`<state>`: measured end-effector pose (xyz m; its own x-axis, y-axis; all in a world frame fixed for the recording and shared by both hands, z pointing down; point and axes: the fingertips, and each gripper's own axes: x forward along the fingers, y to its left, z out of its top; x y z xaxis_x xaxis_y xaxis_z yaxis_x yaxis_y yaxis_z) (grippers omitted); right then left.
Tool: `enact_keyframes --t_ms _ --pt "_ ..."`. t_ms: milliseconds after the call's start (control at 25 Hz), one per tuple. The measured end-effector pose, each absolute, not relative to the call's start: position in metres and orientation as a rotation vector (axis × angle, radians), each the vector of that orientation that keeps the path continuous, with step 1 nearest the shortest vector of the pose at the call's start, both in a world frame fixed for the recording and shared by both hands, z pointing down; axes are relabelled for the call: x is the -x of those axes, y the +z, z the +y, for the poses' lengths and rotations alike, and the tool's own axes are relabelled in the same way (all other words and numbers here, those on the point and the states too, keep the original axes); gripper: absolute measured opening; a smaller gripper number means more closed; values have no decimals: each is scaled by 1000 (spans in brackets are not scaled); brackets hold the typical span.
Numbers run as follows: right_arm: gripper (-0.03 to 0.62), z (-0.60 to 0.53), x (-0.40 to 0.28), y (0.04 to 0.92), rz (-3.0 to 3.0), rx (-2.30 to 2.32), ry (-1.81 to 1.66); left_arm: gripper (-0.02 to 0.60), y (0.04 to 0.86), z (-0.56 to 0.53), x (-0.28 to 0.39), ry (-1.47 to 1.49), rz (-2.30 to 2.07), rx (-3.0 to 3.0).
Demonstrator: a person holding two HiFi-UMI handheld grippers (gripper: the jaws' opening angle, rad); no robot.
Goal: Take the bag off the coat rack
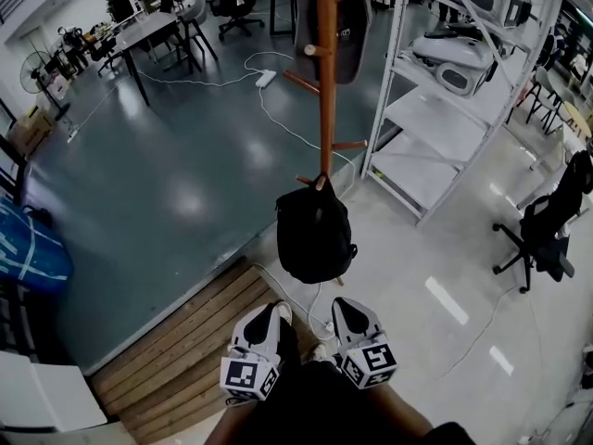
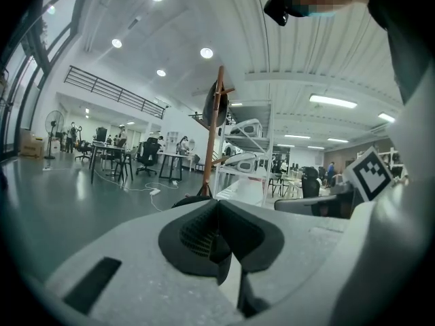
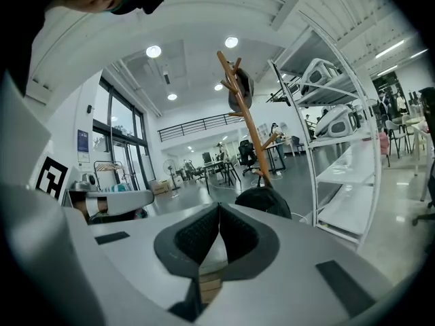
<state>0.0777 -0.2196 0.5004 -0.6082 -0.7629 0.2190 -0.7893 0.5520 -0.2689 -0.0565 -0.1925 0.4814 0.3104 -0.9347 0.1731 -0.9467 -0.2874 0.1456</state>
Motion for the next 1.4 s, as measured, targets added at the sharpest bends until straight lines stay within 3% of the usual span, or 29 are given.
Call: enact_keyframes --t_ms 800,1400 --pt "12 -340 -55 526 -2573 -1465 527 18 523 -338 93 250 -1523 -2451" --pt "15 -404 -46 562 -2428 -1420 534 32 576 -416 88 637 -1124 -2624"
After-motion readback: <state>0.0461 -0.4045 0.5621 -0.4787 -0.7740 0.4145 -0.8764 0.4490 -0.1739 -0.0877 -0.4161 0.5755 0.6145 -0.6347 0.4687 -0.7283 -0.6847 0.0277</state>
